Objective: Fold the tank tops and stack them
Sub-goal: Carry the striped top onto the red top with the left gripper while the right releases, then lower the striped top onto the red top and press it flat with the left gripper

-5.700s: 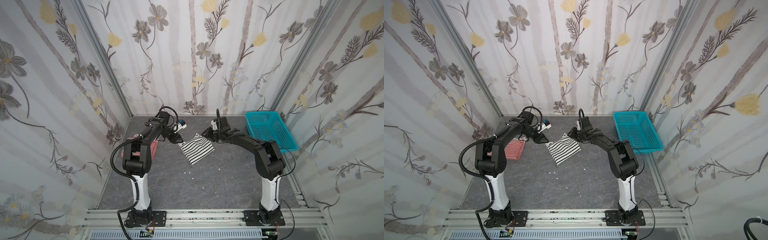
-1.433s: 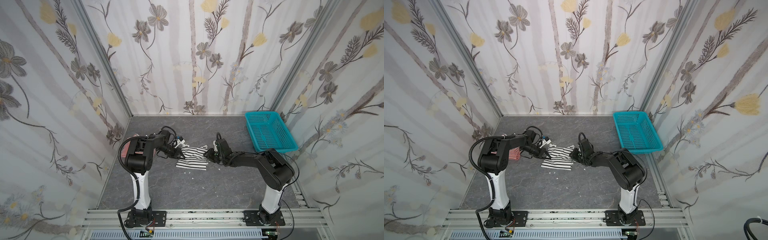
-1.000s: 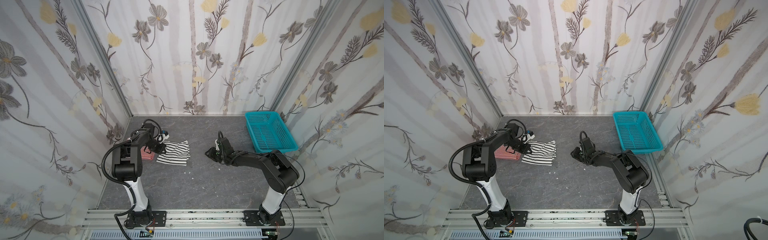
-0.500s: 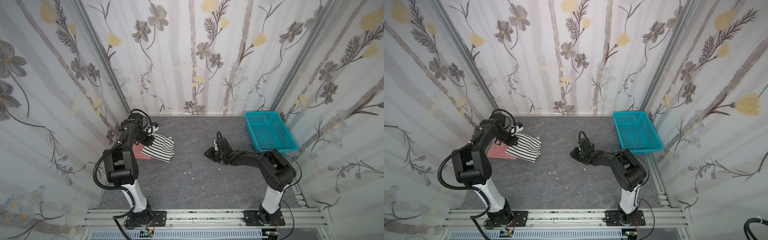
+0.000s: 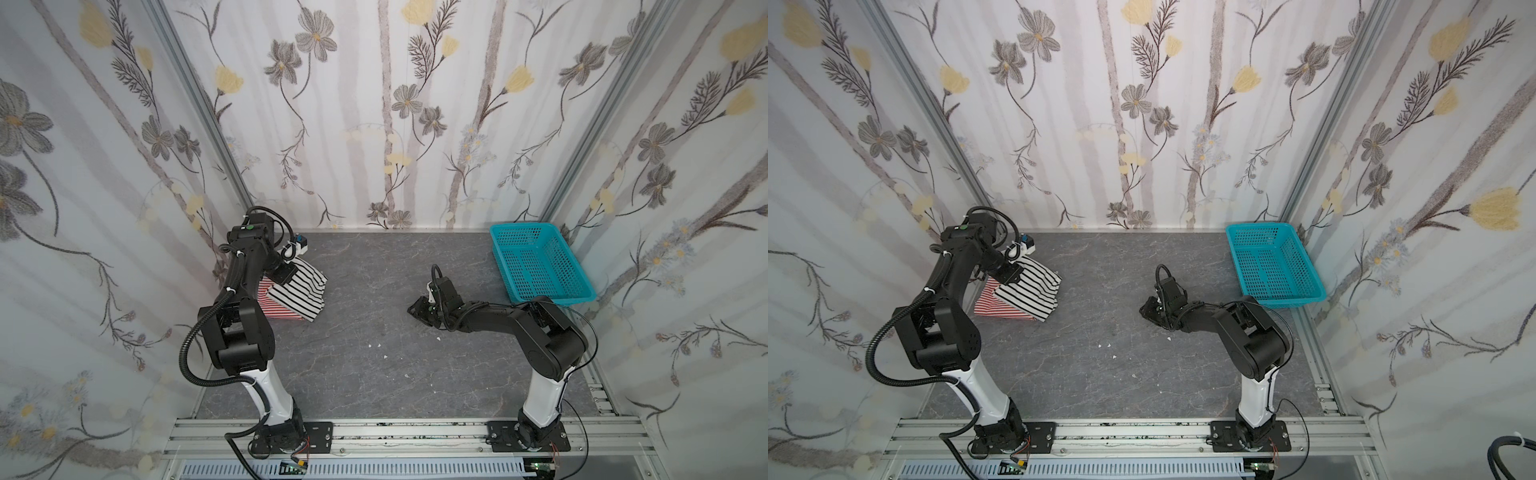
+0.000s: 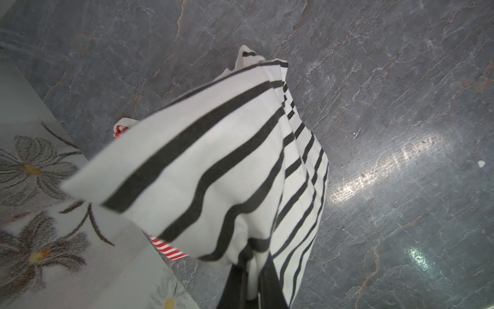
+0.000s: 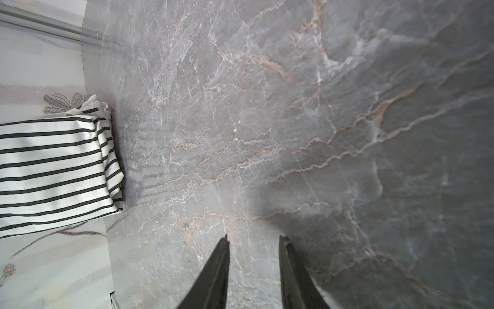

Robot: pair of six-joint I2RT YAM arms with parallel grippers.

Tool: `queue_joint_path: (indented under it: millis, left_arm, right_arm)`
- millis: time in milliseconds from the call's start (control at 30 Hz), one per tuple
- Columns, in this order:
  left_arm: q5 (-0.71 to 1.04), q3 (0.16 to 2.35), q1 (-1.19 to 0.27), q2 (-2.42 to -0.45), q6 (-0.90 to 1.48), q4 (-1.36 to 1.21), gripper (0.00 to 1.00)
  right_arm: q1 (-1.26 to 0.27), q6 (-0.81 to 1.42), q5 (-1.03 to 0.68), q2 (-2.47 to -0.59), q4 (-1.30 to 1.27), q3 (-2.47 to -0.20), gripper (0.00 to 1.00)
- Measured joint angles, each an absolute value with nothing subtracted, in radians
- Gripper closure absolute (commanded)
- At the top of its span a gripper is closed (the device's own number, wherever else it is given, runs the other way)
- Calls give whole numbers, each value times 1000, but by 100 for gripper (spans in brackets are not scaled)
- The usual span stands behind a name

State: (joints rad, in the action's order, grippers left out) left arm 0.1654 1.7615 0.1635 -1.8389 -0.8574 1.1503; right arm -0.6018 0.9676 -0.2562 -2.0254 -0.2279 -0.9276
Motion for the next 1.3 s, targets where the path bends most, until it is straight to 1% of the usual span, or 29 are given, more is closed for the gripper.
queue_joint_path:
  millis: [367,600,833,1000,1300]
  left_arm:
    - [151,1871,201,-1846,-892,1231,100]
    - [150,1935,257,-1881,-925,1271,100]
    - [176,1953,300,-1984,-958,1280,100]
    - [215,2022,335,-2083,-962,1277,100]
    - [228,2051,384,-2170,-944,1262,100]
  right_arm:
    - [-603,976,-256,-2028,-234,-928,67]
    - [-604,979,-257,-2032,-241,-928,67]
    - [-606,987,-260,-2039,-250,-935,67]
    - [-608,987,-258,-2036,-242,-934,67]
    - [-608,987,-256,-2027,-236,-924,67]
